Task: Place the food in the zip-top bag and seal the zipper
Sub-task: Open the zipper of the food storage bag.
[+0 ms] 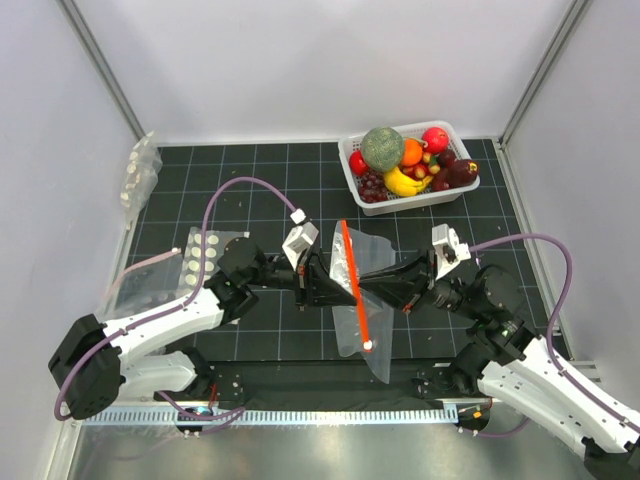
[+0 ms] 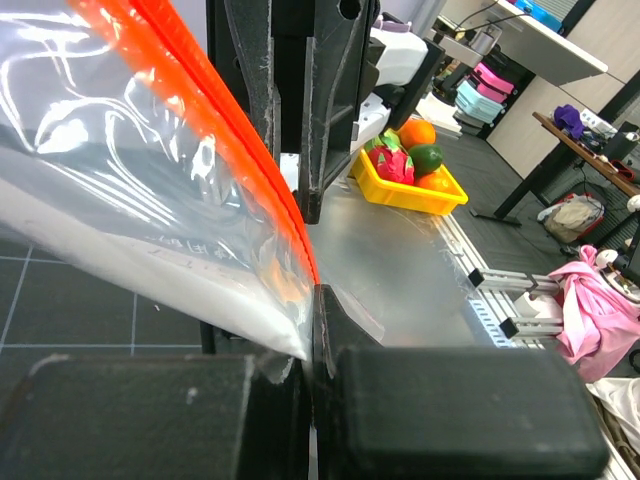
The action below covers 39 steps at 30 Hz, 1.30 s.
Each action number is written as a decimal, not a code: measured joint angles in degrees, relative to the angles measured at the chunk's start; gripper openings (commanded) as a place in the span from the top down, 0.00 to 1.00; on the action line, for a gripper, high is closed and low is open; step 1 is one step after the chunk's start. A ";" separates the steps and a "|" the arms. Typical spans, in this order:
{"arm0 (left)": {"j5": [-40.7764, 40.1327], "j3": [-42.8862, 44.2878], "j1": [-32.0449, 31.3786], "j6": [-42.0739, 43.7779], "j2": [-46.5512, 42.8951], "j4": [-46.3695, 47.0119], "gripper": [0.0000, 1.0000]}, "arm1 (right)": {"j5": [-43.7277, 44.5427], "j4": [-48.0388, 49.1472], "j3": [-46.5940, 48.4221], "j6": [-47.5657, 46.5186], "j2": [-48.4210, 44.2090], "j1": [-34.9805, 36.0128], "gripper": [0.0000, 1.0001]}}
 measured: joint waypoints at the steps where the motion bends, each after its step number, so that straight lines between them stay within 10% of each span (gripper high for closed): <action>1: 0.00 0.00 0.00 0.00 0.00 0.00 0.99 | -0.02 -0.02 0.00 0.00 0.04 0.00 0.80; 39: 0.13 -0.76 -0.28 0.76 -2.93 0.17 1.00 | -1.49 -0.44 0.11 -0.15 2.36 0.00 0.81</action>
